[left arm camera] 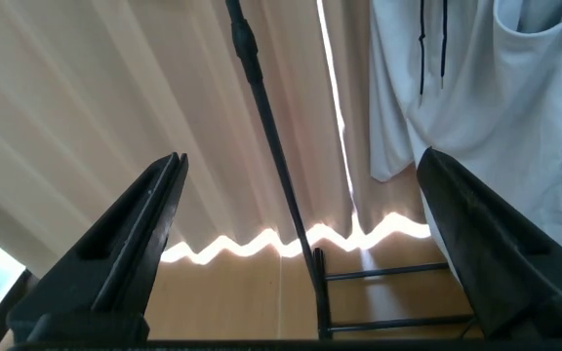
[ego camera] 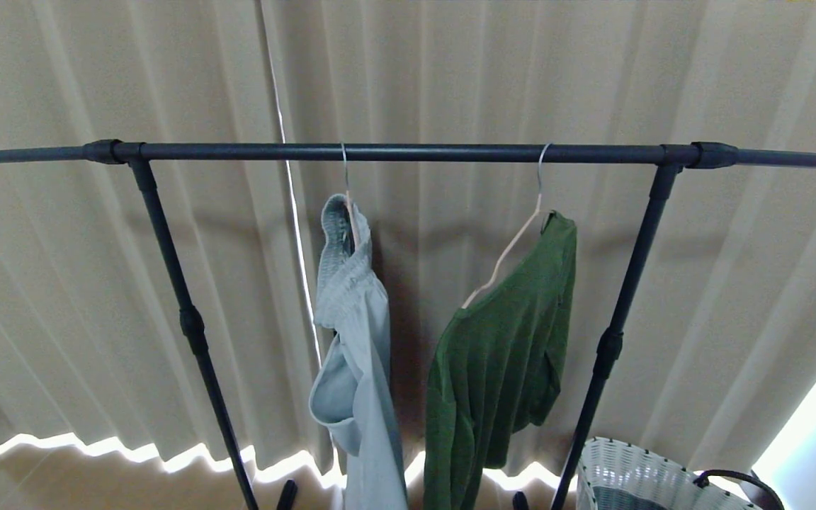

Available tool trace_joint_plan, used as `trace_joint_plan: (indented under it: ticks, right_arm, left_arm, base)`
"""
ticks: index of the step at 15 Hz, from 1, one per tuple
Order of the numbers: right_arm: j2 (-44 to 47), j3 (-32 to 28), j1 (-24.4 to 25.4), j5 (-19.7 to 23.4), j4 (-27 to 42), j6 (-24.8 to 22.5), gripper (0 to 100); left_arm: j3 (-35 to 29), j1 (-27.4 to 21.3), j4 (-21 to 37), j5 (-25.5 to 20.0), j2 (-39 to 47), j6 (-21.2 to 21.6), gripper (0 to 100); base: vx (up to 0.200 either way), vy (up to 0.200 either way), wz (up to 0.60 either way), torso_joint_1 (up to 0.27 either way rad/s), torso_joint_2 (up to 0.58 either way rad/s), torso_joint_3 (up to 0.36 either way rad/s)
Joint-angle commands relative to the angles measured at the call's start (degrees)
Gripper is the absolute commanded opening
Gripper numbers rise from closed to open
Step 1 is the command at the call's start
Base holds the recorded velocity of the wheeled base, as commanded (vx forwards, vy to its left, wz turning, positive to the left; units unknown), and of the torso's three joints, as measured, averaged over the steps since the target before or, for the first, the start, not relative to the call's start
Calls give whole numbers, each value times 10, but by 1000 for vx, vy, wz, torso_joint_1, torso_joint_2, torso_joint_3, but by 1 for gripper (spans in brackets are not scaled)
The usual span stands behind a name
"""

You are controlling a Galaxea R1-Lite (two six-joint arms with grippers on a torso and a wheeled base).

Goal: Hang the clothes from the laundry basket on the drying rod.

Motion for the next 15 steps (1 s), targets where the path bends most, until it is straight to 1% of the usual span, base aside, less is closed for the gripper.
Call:
trace_joint_plan:
  ticks: [1, 11, 15]
  right_arm:
    - [0, 0, 0, 0, 0, 0, 100]
    - [0, 0, -1, -15, 0, 23, 100]
    - [0, 0, 0, -17, 0, 23, 100]
  left_arm:
    - [0, 0, 1, 1, 0, 0, 100]
    - [0, 0, 1, 1, 0, 0, 100]
    - [0, 0, 1, 1, 0, 0, 100]
  base:
    - [0, 0, 0, 0, 0, 0]
    - [0, 0, 0, 0, 0, 0]
    - [0, 0, 0, 0, 0, 0]
